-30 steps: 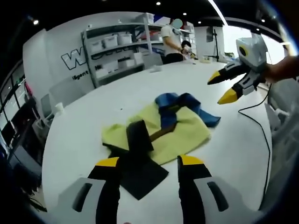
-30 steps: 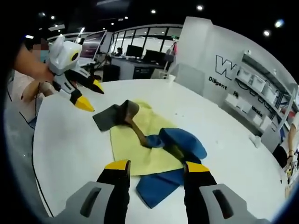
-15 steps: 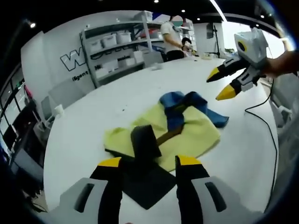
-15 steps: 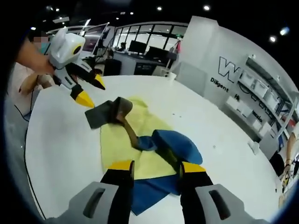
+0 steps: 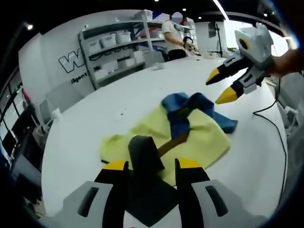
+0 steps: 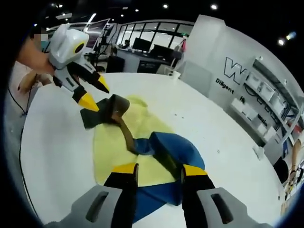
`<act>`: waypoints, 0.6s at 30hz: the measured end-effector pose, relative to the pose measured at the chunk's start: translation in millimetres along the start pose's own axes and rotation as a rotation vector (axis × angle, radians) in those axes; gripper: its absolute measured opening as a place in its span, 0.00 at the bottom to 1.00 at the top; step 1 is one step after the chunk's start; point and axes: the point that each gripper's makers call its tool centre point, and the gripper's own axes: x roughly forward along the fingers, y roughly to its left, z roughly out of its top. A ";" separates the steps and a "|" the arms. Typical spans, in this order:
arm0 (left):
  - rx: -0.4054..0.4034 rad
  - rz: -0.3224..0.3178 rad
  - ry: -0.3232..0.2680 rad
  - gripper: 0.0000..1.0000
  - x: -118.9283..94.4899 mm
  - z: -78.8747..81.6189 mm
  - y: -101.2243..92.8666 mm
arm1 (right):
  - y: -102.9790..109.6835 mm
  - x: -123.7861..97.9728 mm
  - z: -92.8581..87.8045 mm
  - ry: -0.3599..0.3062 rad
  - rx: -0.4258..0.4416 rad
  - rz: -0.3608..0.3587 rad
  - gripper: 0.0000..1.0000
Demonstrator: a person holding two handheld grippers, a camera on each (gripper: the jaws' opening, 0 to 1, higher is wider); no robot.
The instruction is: Fold the garment on the visible template until the final outline fits inside the template.
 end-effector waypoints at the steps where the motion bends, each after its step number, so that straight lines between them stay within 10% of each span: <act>1: 0.002 0.001 0.000 0.38 1.8 1.0 -0.2 | 0.2 0.5 -0.3 0.000 0.001 0.000 0.31; 18: 0.080 0.019 0.034 0.19 17.9 3.7 12.4 | -6.3 0.9 -8.9 0.001 0.038 -0.013 0.31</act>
